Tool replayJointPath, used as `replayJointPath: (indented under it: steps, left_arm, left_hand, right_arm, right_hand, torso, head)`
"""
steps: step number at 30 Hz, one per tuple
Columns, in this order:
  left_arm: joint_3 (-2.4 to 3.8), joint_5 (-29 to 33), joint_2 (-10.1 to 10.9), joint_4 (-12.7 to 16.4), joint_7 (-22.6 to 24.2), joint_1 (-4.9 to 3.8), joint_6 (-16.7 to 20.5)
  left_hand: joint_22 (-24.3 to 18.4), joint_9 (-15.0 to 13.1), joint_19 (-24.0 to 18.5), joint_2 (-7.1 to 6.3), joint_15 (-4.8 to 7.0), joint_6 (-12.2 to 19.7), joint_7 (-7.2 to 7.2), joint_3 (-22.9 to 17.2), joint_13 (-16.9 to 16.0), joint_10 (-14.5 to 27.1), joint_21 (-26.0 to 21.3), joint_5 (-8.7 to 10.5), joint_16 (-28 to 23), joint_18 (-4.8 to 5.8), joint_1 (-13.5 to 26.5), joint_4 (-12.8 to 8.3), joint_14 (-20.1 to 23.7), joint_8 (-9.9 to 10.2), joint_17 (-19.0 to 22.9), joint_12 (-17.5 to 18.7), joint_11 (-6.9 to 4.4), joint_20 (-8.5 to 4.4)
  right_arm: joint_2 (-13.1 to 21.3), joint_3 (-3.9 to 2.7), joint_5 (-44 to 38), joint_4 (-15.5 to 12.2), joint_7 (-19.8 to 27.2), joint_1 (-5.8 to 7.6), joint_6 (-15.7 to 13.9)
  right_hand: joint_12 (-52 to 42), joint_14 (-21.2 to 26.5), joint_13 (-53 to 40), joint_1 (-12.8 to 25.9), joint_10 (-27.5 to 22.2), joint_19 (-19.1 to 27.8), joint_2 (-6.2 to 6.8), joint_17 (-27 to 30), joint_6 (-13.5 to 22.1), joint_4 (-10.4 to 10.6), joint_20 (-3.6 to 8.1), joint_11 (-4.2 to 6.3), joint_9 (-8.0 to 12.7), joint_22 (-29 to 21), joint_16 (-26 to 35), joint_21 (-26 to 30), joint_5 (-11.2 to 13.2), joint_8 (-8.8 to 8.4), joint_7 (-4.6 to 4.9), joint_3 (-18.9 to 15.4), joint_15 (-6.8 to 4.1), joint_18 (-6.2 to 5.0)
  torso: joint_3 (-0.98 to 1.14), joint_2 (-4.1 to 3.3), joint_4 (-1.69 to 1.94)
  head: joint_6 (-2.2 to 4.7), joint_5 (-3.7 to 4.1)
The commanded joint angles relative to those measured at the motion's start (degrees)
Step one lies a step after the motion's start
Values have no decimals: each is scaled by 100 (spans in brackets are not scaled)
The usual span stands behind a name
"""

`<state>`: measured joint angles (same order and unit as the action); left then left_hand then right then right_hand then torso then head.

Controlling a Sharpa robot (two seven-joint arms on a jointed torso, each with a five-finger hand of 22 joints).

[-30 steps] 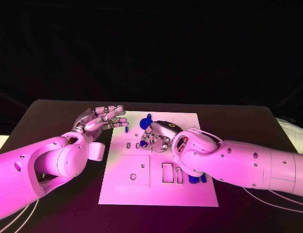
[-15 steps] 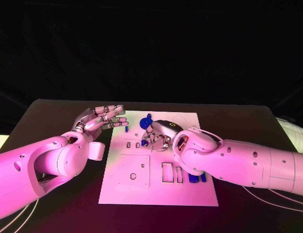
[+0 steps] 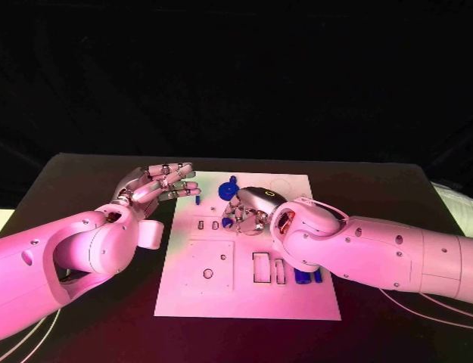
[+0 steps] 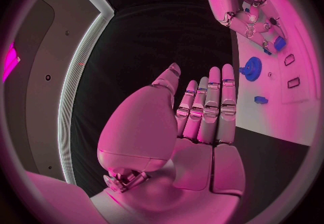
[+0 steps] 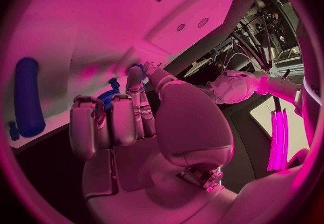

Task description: Assemble the parts on the task board

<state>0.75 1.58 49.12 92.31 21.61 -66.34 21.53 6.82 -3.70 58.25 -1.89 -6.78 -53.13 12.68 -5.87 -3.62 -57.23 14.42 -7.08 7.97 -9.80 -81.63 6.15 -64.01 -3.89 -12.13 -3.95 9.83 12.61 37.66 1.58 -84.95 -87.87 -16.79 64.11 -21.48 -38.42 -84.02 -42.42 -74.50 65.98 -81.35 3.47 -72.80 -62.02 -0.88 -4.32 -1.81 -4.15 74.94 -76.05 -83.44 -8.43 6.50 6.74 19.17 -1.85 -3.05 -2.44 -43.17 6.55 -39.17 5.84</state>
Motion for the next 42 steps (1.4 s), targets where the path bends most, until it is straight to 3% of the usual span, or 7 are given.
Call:
replayJointPath:
  steps: [1,8,14,18,27,42]
  left_arm:
    - [3,7,4,8,0,-4,-95]
    - [2,-14,21,9,-92,-4,-78]
    - [-1,-172,30,-7,-233,-4,-49]
    - [-3,-261,28,-15,-302,-3,-55]
    - [-4,-307,26,-19,-307,-1,-74]
    - [-4,-309,32,-4,-279,-1,-91]
  left_hand:
    - [-2,-1,29,55,-11,-12,-9,0,-2,-7,4,18,-42,-50,22,-47,4,11,-9,16,8,15]
    - [7,-5,62,71,7,-34,-5,-8,-6,-34,23,17,-20,-58,25,-68,-58,1,-41,5,2,5]
    - [112,-9,349,94,129,-110,-38,-30,-19,-166,234,18,246,-71,50,-141,-465,-13,-243,-26,-66,-104]
    - [193,-10,491,97,194,-167,-63,-45,-21,-237,379,18,419,-66,76,-166,-641,-21,-388,-28,-106,-177]
    - [203,-8,485,93,192,-170,-70,-47,-19,-240,393,19,423,-59,84,-170,-617,-18,-409,-21,-108,-182]
    - [209,-6,462,90,185,-168,-72,-49,-15,-237,397,18,415,-51,93,-175,-574,-13,-427,-11,-106,-183]
  right_arm:
    - [8,1,-84,-32,61,-7,-24]
    - [33,1,-50,-98,180,-16,-206]
    - [62,0,18,-157,317,-26,-373]
    - [65,0,-15,-163,231,-29,-227]
    - [49,0,-536,-208,-336,-30,188]
    - [0,-1,-828,-238,-752,-30,350]
  right_hand:
    - [45,-255,12,3,-5,4,-18,7,-28,-7,18,5,-11,216,23,22,-52,14,4,38,-41,-1]
    - [23,-259,-9,9,53,-7,-9,-6,-52,-15,21,10,-14,230,16,15,-104,19,-2,66,-45,2]
    - [13,-261,-18,13,71,-15,-7,-9,-60,-16,22,11,-15,242,13,9,-116,21,-4,73,-47,5]
    - [45,-262,8,46,80,-11,13,-9,-60,-5,24,9,-13,235,15,13,-125,15,-1,70,-47,3]
    - [114,-258,60,93,69,7,48,8,-38,11,23,4,-5,208,33,29,-108,-6,6,63,-44,-3]
    - [128,-258,68,119,75,8,74,9,-29,19,22,2,-2,207,36,31,-105,-17,10,58,-42,-3]
  torso:
    - [2,-1,2]
    - [0,1,2]
    - [-1,2,2]
    - [-3,2,0]
    - [-5,0,4]
    - [-4,3,3]
  head:
    - [0,-3]
    - [1,-12]
    - [10,-10]
    - [19,-19]
    - [17,-18]
    - [2,-27]
